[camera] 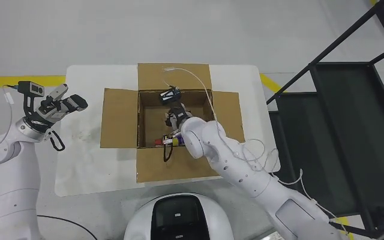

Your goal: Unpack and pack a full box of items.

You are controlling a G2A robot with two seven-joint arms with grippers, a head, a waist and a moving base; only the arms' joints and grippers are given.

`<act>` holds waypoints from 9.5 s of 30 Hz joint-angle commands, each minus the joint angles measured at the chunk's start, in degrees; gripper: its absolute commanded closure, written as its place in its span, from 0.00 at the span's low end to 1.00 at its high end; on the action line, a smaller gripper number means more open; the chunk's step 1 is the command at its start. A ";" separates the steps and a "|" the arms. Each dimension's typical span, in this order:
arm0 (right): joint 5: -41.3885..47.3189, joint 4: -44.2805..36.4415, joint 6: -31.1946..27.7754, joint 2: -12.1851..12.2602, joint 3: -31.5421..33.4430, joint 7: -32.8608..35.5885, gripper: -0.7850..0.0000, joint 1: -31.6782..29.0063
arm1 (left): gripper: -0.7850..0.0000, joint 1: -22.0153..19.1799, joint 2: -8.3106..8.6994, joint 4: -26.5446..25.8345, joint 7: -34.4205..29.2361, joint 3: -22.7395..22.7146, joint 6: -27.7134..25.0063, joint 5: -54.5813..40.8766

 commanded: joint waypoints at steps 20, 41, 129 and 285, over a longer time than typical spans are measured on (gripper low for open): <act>-4.97 -28.91 -9.19 5.70 32.14 8.09 1.00 -22.78 | 0.00 0.00 0.00 0.00 0.00 0.00 0.00 0.00; 1.66 -15.82 -25.85 8.13 50.84 0.95 1.00 -29.14 | 0.00 0.00 0.00 0.00 0.00 0.00 0.00 0.00; -0.05 -9.64 -18.91 3.99 11.61 -7.49 0.00 -11.65 | 0.00 0.00 0.00 0.00 0.00 0.00 0.00 0.00; 18.22 48.91 -2.38 -9.72 -3.73 -4.34 1.00 16.37 | 0.00 0.00 0.00 0.00 0.00 0.00 0.00 0.00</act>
